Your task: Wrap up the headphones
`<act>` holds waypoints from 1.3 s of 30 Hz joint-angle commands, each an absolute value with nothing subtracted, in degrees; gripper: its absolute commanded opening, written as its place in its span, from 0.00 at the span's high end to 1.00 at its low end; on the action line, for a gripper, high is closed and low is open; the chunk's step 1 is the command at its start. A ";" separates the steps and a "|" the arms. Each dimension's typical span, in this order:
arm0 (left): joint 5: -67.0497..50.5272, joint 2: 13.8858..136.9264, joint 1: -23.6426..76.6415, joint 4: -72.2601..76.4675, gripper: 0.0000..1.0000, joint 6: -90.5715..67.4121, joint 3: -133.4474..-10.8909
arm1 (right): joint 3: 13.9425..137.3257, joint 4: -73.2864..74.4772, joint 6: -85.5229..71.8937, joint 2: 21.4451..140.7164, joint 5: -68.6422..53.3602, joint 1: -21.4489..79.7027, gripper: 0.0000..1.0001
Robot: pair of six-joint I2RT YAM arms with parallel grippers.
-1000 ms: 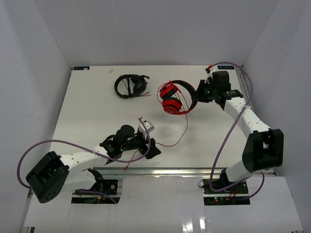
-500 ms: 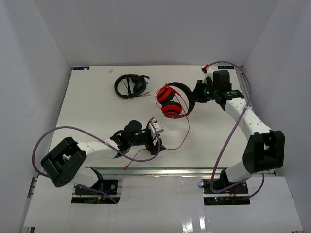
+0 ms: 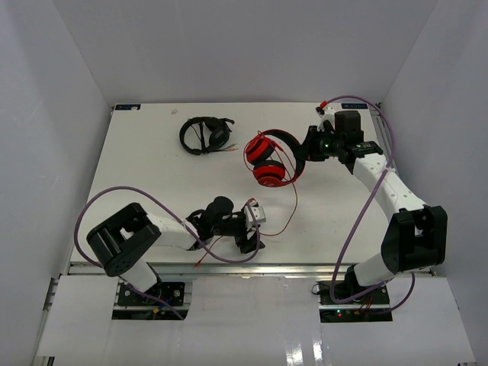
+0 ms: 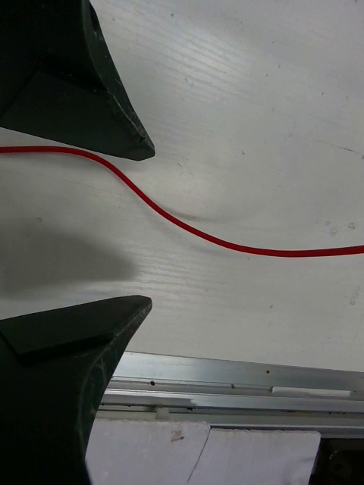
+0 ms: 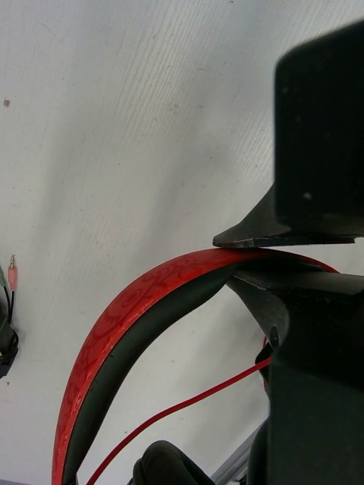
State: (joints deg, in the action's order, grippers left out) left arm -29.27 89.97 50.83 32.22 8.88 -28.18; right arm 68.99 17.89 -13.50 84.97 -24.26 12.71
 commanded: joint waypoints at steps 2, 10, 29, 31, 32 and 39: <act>-27.55 93.46 51.60 35.91 0.21 11.05 -29.33 | 70.18 15.08 -15.21 82.02 -27.89 12.34 0.92; -23.63 96.06 52.89 37.54 0.46 11.00 -30.61 | 69.87 15.12 -15.66 82.09 -28.85 12.39 0.92; -20.07 90.69 52.31 34.45 1.00 12.34 -26.45 | 69.59 17.51 -11.88 78.90 -29.98 12.30 0.92; -20.91 88.59 50.80 33.20 1.00 12.21 -25.50 | 69.16 17.94 -10.76 77.52 -30.21 12.24 0.92; -21.45 87.57 49.89 32.74 1.00 12.02 -24.93 | 68.97 18.16 -10.20 76.83 -30.36 12.22 0.92; -25.80 82.31 43.06 31.23 1.00 9.66 -23.87 | 68.20 20.10 -4.85 73.08 -31.55 12.22 0.92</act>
State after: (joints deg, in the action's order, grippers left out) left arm -21.93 85.67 45.78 33.13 10.72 -23.14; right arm 68.07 20.08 -8.26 76.16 -27.72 12.51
